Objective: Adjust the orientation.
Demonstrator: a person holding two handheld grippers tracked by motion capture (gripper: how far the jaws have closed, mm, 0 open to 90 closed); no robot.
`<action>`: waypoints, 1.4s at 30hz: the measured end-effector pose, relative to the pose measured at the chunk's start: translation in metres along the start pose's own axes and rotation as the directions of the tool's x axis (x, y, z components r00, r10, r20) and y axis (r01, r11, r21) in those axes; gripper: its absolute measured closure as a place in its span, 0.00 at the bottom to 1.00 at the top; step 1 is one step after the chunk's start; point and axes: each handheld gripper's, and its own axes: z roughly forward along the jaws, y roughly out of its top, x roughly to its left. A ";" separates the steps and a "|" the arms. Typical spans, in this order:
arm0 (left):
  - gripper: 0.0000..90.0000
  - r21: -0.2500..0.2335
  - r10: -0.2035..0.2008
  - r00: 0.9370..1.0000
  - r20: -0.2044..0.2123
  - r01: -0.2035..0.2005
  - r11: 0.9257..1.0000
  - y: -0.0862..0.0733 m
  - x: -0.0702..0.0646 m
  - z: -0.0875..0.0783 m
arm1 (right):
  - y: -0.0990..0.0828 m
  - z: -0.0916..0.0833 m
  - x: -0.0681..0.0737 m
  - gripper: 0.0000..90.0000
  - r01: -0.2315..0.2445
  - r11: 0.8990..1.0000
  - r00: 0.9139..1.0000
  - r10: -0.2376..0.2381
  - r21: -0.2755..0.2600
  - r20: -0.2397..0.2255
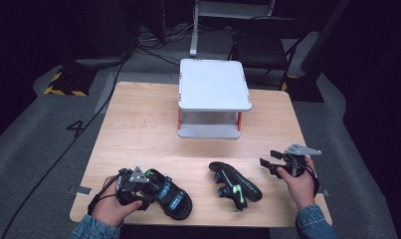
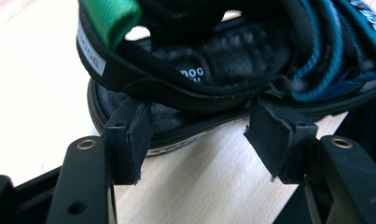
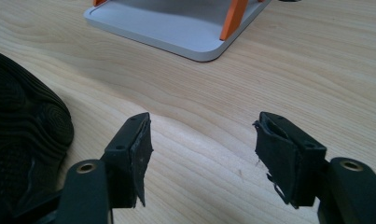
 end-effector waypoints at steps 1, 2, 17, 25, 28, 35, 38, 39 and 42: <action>0.44 0.000 0.003 1.000 -0.002 -0.003 1.000 0.000 0.000 0.000 | 0.000 0.000 -0.001 0.40 -0.002 1.000 1.000 0.002 0.000 0.000; 0.44 0.003 0.007 1.000 0.000 -0.007 1.000 0.000 0.000 0.000 | 0.000 0.000 -0.001 0.40 0.002 1.000 1.000 -0.002 0.000 -0.001; 0.33 -0.177 0.009 1.000 -0.002 -0.009 0.984 0.008 0.011 -0.044 | -0.005 -0.001 -0.001 0.40 -0.003 1.000 1.000 0.003 0.011 0.000; 0.34 -0.124 0.139 0.989 -0.054 -0.145 0.982 0.028 0.014 -0.016 | -0.013 -0.012 -0.002 0.39 -0.017 1.000 1.000 0.017 0.012 0.021; 0.36 -0.059 0.163 0.984 -0.071 -0.167 0.984 0.030 0.021 -0.001 | -0.020 -0.017 -0.004 0.39 -0.030 0.999 0.999 0.030 0.021 0.031; 0.37 -0.055 0.231 0.970 -0.074 -0.236 0.970 0.047 0.020 0.013 | -0.033 -0.031 -0.007 0.39 -0.044 0.999 0.997 0.043 0.022 0.064; 0.44 -0.069 0.247 0.969 -0.026 -0.248 0.966 0.052 0.022 0.017 | -0.038 -0.037 -0.009 0.39 -0.052 0.998 0.995 0.050 0.021 0.082; 0.48 -0.075 0.256 0.966 -0.021 -0.257 0.964 0.053 0.022 0.019 | -0.040 -0.040 -0.009 0.39 -0.055 0.998 0.995 0.053 0.021 0.087; 0.60 -0.052 0.297 0.953 -0.060 -0.300 0.953 0.057 0.021 0.019 | -0.043 -0.045 -0.010 0.39 -0.061 0.998 0.993 0.059 0.018 0.100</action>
